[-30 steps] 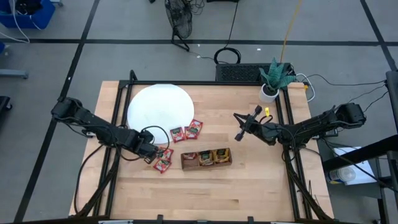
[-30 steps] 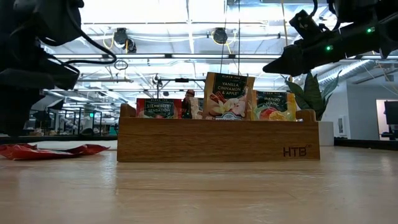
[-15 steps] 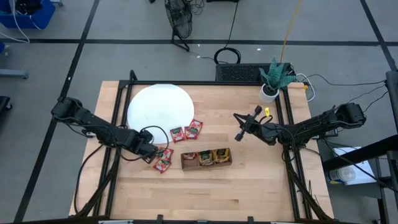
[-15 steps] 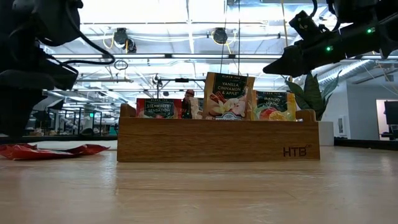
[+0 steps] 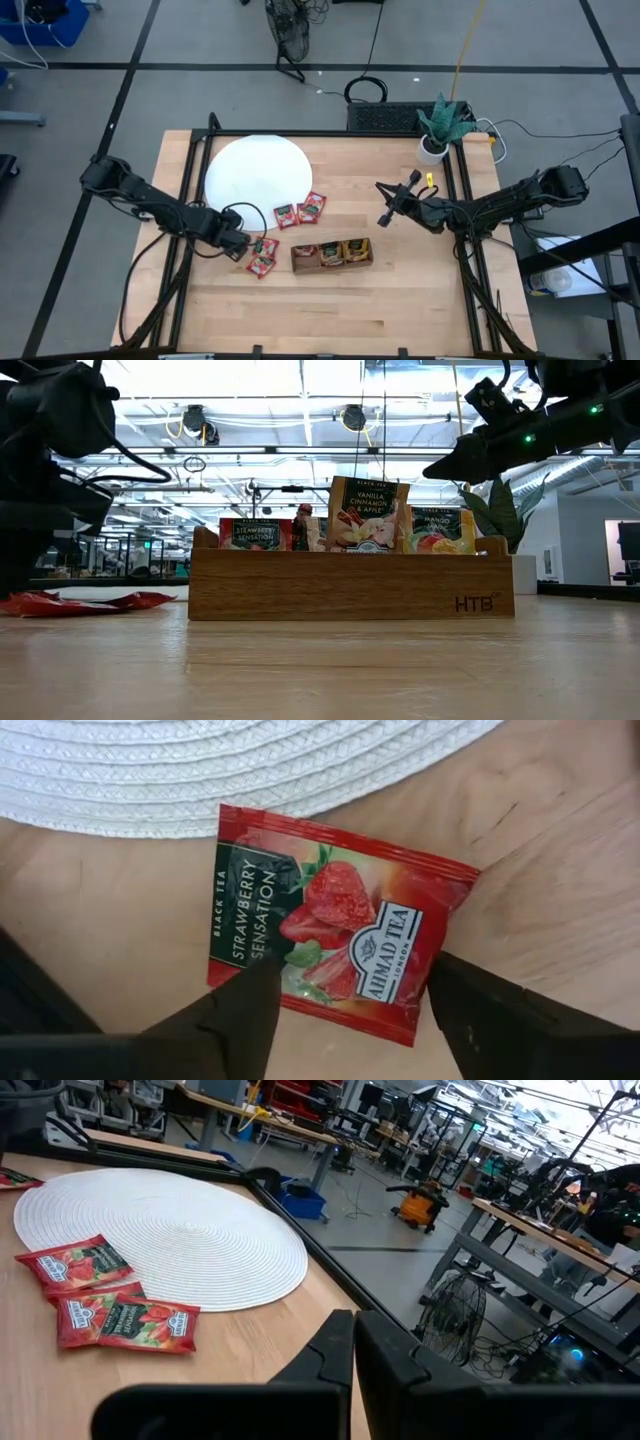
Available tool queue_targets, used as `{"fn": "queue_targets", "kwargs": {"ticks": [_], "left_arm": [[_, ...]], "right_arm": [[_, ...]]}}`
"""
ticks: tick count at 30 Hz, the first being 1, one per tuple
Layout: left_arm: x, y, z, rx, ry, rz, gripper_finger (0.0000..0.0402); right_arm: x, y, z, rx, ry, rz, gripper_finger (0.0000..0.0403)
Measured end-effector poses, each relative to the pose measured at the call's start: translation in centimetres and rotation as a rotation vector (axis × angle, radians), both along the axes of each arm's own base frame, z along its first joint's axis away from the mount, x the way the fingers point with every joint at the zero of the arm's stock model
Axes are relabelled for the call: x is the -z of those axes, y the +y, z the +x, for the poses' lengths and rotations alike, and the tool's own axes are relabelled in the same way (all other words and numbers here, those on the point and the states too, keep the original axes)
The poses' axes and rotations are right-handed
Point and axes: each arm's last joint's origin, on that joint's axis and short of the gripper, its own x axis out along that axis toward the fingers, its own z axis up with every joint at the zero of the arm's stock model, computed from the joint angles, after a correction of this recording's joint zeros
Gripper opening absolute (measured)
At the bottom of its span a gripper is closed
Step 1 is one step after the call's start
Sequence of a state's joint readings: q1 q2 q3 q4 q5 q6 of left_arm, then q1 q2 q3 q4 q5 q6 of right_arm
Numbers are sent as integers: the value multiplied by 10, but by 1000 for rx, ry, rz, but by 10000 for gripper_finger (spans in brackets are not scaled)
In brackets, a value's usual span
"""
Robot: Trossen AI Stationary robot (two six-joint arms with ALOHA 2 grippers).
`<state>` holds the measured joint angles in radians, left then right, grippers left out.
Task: Pick & Place Tea
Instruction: Put the red tea bag into the left section of the wooden organizer
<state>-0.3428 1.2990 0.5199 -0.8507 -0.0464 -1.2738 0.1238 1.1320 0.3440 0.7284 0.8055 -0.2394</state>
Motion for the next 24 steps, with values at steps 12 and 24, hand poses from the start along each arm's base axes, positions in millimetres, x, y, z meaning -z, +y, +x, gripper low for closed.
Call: {"fn": "queue_targets", "kwargs": {"ticks": [12,24], "left_arm": [[-3,-2,6,12,-43,-13,41],[-65,-10,39,402,-145,261,18]], "right_arm": [[0,0,0,0,-2,1,4],[-6,-6,5,-137,-150,136,4]]}}
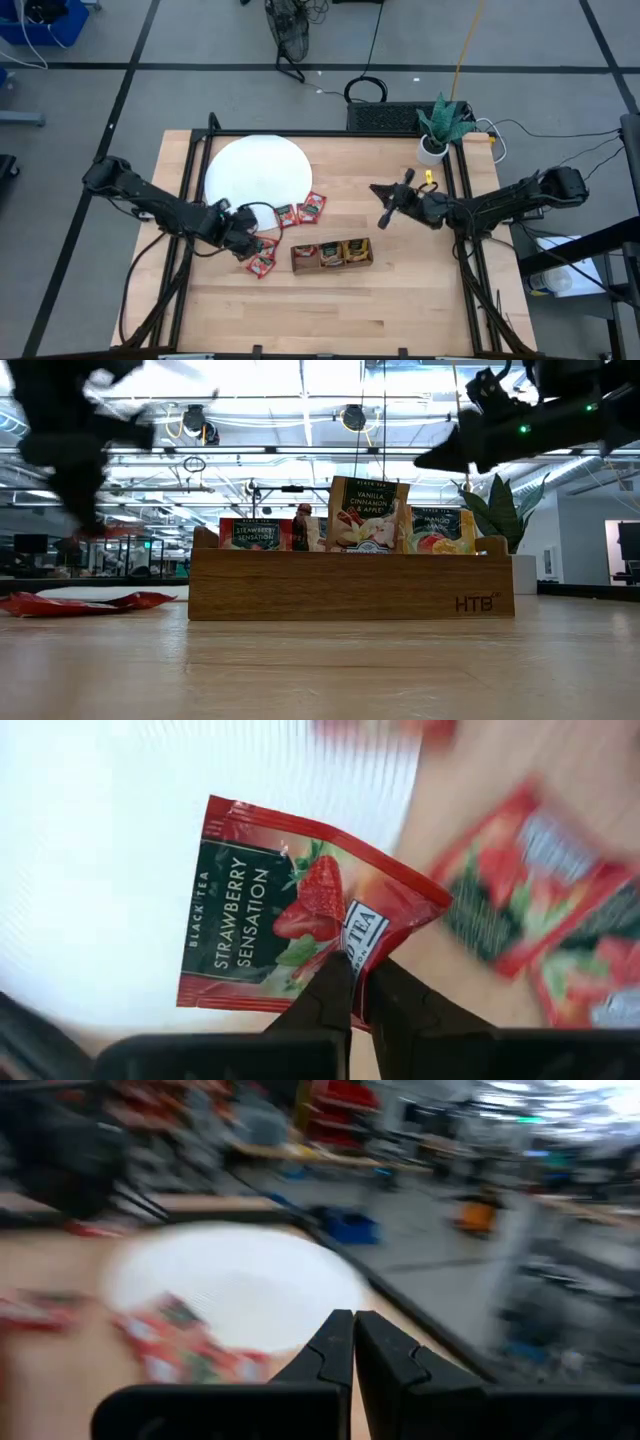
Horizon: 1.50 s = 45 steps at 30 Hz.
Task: Pick & Place Tea
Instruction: Put the red tea bag into the left section of the wooden organizer
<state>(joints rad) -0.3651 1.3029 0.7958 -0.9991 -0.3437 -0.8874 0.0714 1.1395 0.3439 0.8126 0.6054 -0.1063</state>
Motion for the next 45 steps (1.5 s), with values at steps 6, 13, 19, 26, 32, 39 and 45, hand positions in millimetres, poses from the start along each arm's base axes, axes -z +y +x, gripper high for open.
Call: {"fn": "queue_targets", "kwargs": {"ticks": [6,13,19,26,32,39,45], "left_arm": [[-46,7,36,312,-63,461,18],[-56,21,98,545,-46,739,18],[-42,28,120,654,33,809,17],[-39,29,122,655,49,818,17],[-39,33,122,633,62,831,17],[-41,36,126,632,10,799,17],[-42,31,129,662,-59,763,17]], "right_arm": [[3,-18,19,-191,-169,115,4],[-3,-47,80,-412,-256,243,54],[-6,-72,126,-439,-234,315,129],[-5,-82,132,-457,-238,398,159],[-6,-67,135,-525,-231,401,156],[-6,-60,136,-537,-222,376,155],[-3,-64,136,-478,-196,370,155]]}}
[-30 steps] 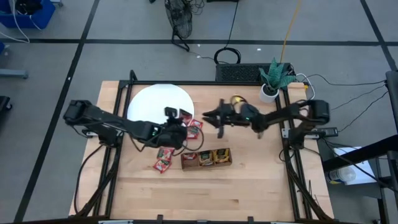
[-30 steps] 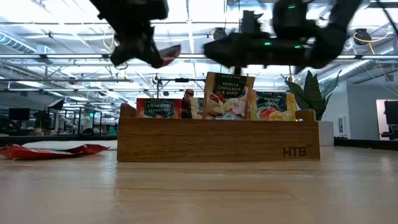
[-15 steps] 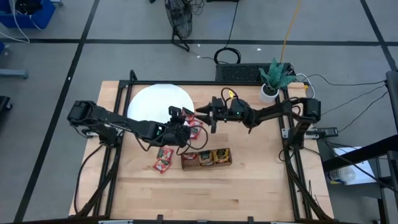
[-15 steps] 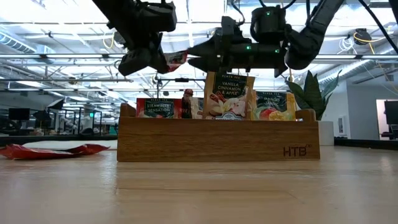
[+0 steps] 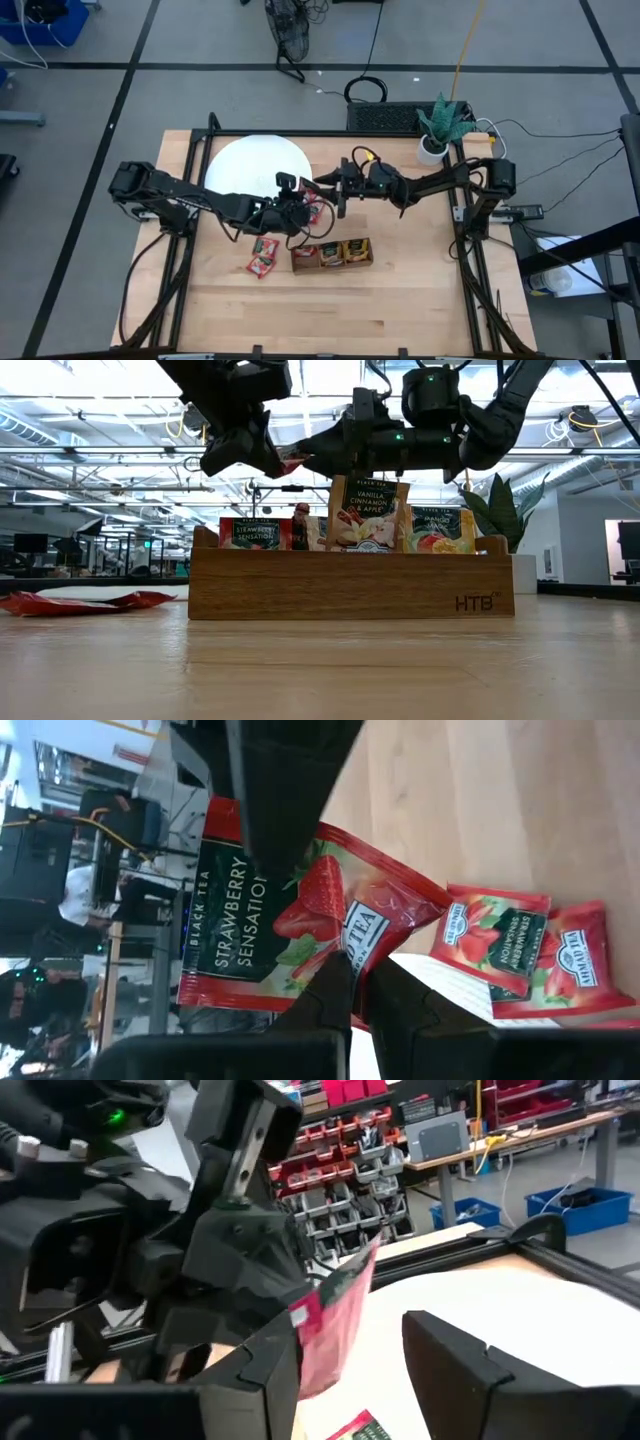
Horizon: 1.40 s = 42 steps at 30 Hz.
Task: Pick & Place Tea
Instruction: Put the red tea bag into the left section of the wooden organizer
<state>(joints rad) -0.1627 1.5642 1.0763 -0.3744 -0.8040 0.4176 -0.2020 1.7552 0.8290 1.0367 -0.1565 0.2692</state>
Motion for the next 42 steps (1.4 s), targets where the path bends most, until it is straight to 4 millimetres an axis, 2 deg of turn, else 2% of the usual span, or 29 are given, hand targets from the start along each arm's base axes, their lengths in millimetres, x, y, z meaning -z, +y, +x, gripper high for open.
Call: {"fn": "queue_targets", "kwargs": {"ticks": [3,5,7,10,13,17,23,27,32,35,38,42], "left_arm": [[0,-1,0,2,0,0,17],[0,-1,0,2,-2,-3,17],[0,-1,0,8,-5,-21,17],[1,-2,1,17,-16,-51,17],[0,-3,2,14,-48,-94,30],[-3,-5,-2,-20,-94,-149,58],[-25,-9,-26,-50,-177,-233,68],[-37,-6,-46,-1,-320,-325,70],[-35,19,-67,148,-649,-600,71],[-24,38,-73,153,-790,-789,74],[-15,52,-71,154,-823,-944,92],[-4,54,-58,215,-796,-1004,134]], "right_arm": [[0,0,0,3,1,-23,152],[-1,0,0,4,-5,-31,136],[-1,0,0,6,-5,-58,102],[0,0,0,1,3,-123,23],[0,1,0,-1,8,-164,5],[-2,3,0,38,21,-229,1],[-9,5,-11,189,119,-348,0],[-15,21,-18,92,89,-470,0],[-19,40,-21,37,67,-537,0],[-16,44,-20,22,73,-538,0],[-14,43,-20,20,84,-524,0],[-16,43,-20,24,73,-504,0]]}}
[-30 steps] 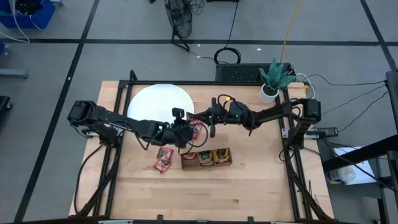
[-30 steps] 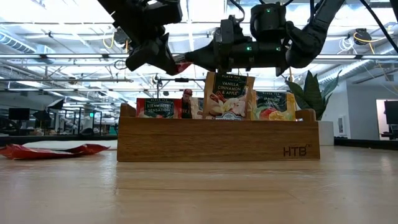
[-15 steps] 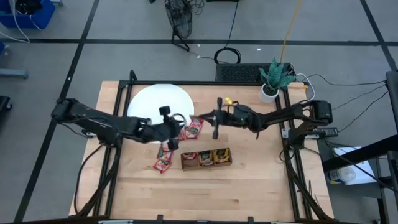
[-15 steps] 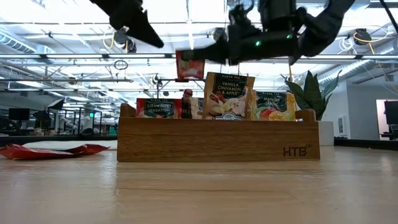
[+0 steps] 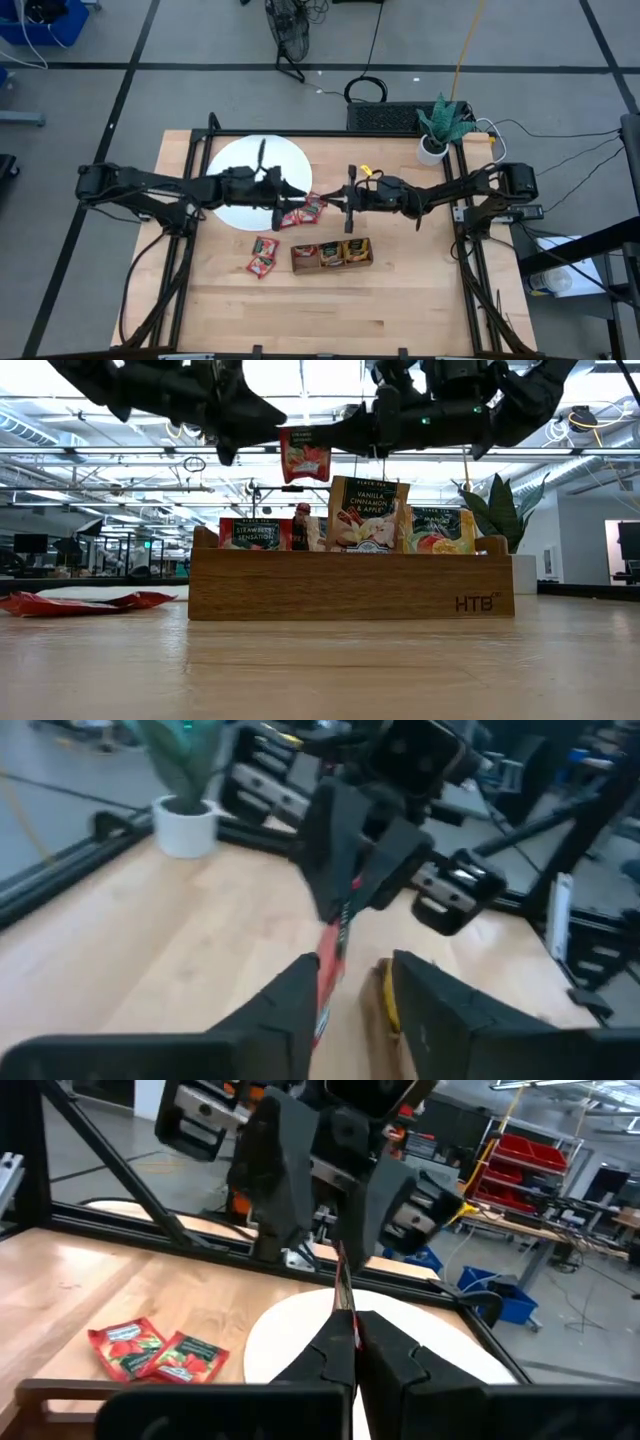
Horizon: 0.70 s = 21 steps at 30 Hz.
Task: Pick & Place Tea
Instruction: Put the red tea bag into the left section of the wooden organizer
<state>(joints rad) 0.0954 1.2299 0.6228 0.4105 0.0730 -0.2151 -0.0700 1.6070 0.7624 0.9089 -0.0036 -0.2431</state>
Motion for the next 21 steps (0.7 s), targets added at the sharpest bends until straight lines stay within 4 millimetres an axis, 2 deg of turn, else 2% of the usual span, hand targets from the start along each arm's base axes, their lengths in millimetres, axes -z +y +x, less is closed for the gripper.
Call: {"fn": "queue_targets", "kwargs": {"ticks": [5,9,13,19,21], "left_arm": [[3,-6,7,45,-30,99,169],[3,-7,7,35,-24,119,165],[4,-7,7,31,-19,115,125],[12,-4,13,22,2,129,21],[15,-1,14,5,17,140,9]], "right_arm": [[0,0,0,0,2,-2,0],[0,0,0,-1,1,2,0],[0,1,0,-3,-4,3,0],[-1,4,0,-15,-11,2,0],[-1,6,0,-20,-12,3,0]]}}
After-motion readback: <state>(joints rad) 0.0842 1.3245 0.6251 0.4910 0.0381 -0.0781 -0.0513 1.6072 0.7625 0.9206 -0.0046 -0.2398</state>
